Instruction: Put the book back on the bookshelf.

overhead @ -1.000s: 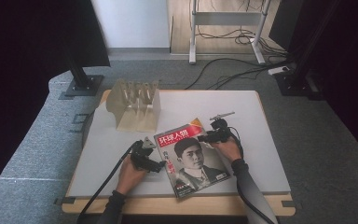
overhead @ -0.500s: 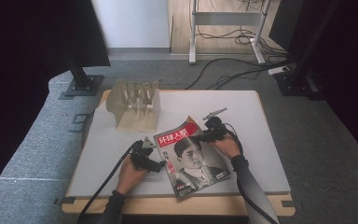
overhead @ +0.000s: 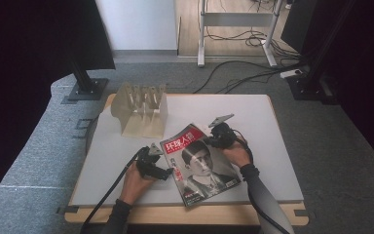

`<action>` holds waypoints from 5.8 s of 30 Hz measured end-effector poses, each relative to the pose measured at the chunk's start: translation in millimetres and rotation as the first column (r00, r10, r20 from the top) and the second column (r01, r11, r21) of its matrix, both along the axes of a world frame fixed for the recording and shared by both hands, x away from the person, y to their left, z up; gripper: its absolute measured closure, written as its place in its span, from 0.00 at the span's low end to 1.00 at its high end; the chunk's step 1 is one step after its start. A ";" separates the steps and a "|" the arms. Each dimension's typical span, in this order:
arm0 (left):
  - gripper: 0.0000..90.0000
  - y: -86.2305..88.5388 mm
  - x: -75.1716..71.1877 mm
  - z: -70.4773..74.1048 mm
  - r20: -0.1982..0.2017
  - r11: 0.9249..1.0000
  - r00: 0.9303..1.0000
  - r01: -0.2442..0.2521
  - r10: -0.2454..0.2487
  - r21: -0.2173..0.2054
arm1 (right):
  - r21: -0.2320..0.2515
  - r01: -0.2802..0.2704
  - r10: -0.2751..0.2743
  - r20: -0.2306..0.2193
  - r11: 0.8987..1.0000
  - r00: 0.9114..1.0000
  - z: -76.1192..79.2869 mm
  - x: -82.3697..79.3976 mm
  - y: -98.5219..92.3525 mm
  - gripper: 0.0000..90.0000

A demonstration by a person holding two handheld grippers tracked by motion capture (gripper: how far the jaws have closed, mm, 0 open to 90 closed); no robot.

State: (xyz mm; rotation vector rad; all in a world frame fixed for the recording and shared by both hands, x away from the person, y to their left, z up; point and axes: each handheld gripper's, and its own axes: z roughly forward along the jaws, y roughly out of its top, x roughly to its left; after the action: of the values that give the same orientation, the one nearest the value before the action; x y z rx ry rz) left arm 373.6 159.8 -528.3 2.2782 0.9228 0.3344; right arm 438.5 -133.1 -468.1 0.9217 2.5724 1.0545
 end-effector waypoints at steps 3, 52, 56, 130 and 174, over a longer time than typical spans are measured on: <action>0.00 0.1 0.1 -0.1 -0.003 1.000 1.000 -0.004 0.004 -0.005 | 0.005 -0.022 0.022 0.036 1.000 0.999 12.8 -9.2 3.4 0.95; 0.46 -25.7 43.1 94.1 0.062 0.981 0.995 0.089 -0.079 -0.175 | 0.121 -0.085 0.056 0.222 0.989 0.973 100.6 -52.5 -16.8 0.95; 0.62 -25.9 43.1 105.5 0.082 0.988 0.995 0.075 -0.064 -0.139 | 0.118 -0.081 0.053 0.225 0.990 0.973 102.8 -51.0 -17.1 0.95; 0.97 1.9 9.0 204.5 0.192 0.970 0.975 0.147 -0.109 -0.195 | 0.074 0.207 -0.215 0.114 0.976 0.970 -0.5 -63.2 -94.2 0.05; 0.97 147.4 -47.1 235.1 0.197 0.954 0.959 -0.148 0.203 -0.260 | 0.008 0.280 -0.280 0.048 0.960 0.959 -67.9 -77.1 -100.9 0.00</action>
State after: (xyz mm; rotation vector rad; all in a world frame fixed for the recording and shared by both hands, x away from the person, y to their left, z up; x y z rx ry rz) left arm 326.5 307.2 -293.2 1.8961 0.9941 0.5141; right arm 361.4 -233.9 -536.0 1.2017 2.3128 0.9829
